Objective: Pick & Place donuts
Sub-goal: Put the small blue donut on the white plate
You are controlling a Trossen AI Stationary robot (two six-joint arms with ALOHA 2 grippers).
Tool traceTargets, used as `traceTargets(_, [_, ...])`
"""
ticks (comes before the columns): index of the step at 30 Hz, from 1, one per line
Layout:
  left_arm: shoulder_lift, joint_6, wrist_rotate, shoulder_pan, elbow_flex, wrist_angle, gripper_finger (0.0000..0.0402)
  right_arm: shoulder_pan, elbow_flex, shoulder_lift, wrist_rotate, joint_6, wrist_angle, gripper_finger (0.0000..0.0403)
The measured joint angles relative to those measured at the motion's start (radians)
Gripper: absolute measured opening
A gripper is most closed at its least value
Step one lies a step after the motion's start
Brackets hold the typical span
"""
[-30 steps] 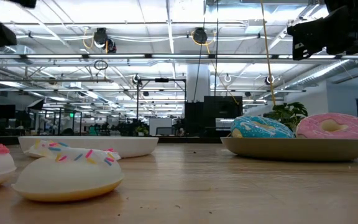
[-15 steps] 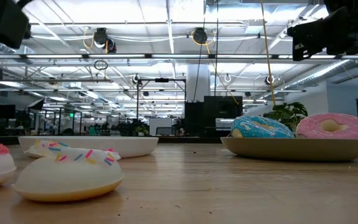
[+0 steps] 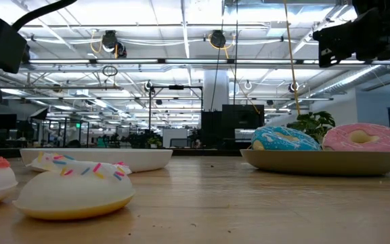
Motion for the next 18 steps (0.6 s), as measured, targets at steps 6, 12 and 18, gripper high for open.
traceTargets(6, [0.001,0.019,-0.005,0.001,0.0,0.003,0.0305,0.0,0.0,0.0,0.0,0.017,0.0,0.0])
traceTargets(12, [0.002,0.013,-0.003,0.001,0.0,0.003,0.0275,0.0,0.0,0.0,0.0,0.016,0.0,0.0])
traceTargets(18, [0.002,0.012,0.018,0.018,-0.001,0.002,0.0213,0.0,0.0,0.0,0.0,0.017,-0.001,0.0])
